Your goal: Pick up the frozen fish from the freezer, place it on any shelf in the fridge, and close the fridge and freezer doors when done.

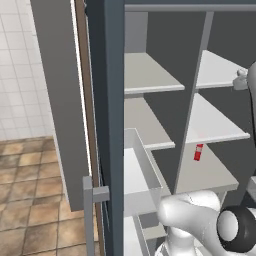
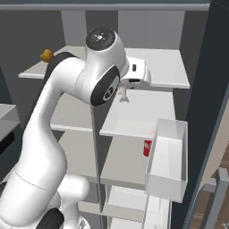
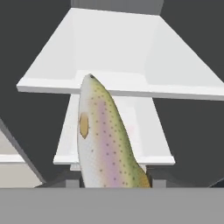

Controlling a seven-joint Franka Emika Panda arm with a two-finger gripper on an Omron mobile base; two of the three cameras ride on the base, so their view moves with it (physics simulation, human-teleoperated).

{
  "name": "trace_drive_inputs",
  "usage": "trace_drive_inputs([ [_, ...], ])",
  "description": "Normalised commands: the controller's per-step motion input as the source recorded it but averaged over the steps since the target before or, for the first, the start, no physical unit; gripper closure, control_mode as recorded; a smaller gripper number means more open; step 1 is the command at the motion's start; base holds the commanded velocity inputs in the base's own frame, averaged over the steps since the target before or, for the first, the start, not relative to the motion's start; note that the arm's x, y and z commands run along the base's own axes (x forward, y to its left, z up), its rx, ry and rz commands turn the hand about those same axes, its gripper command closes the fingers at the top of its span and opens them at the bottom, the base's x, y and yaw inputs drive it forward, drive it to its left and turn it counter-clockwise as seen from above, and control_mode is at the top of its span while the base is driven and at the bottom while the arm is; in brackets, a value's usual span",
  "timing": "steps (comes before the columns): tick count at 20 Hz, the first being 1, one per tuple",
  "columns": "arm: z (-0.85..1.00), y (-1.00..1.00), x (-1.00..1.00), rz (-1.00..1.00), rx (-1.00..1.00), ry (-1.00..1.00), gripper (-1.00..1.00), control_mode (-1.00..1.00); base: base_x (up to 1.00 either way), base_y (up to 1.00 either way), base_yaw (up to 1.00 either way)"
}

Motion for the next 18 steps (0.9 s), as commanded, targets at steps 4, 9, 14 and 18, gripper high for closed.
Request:
trace_drive_inputs([
  [4, 0.01, -0.71, 1.00, 0.00, 0.00, 0.00, 1.00, -1.00, 0.00, 0.00, 0.00],
  [9, 0.00, -0.45, 1.00, 0.00, 0.00, 0.00, 1.00, -1.00, 0.00, 0.00, 0.00],
  [14, -0.03, -0.28, 1.00, 0.00, 0.00, 0.00, 1.00, -1.00, 0.00, 0.00, 0.00],
  [18, -0.23, -0.01, 1.00, 0.00, 0.00, 0.00, 1.00, -1.00, 0.00, 0.00, 0.00],
])
